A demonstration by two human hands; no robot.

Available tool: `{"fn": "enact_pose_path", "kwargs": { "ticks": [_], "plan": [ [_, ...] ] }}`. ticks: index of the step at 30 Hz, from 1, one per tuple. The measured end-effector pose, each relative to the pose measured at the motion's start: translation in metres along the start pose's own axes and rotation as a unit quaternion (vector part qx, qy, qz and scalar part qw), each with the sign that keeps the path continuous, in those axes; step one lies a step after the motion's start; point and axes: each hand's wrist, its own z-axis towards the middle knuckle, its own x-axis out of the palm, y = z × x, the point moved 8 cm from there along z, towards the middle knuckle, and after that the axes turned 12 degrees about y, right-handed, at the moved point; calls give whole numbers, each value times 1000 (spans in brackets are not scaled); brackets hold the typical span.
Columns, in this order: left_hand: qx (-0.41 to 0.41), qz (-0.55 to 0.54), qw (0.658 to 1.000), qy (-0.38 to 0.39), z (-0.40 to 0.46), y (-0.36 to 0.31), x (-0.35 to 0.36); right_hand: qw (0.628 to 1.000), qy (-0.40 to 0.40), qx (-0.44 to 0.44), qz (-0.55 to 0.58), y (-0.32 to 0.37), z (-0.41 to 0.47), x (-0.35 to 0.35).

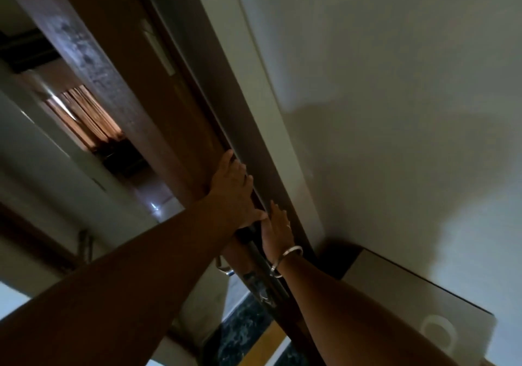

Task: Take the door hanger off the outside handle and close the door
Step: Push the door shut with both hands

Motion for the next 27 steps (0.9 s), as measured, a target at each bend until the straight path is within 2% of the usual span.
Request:
{"fn": "enact_pose_path", "kwargs": {
  "ticks": [2,6,12,18,27],
  "plan": [
    [-2,-8,1000,15,1,2,8,1000,1,1,-11,-6,2,7],
    [-2,-11,1000,21,-3,9,29,992,30,-27,-119,-6,8,32],
    [11,-16,1000,8,-16,28,78,999,14,-16,-34,9,-6,78],
    [14,-43,999,-27,-19,58,146,996,20,-29,-77,11,0,148],
    [-13,-80,992,-99,-12,110,275,978,46,-101,-174,18,31,269]
  ]
}}
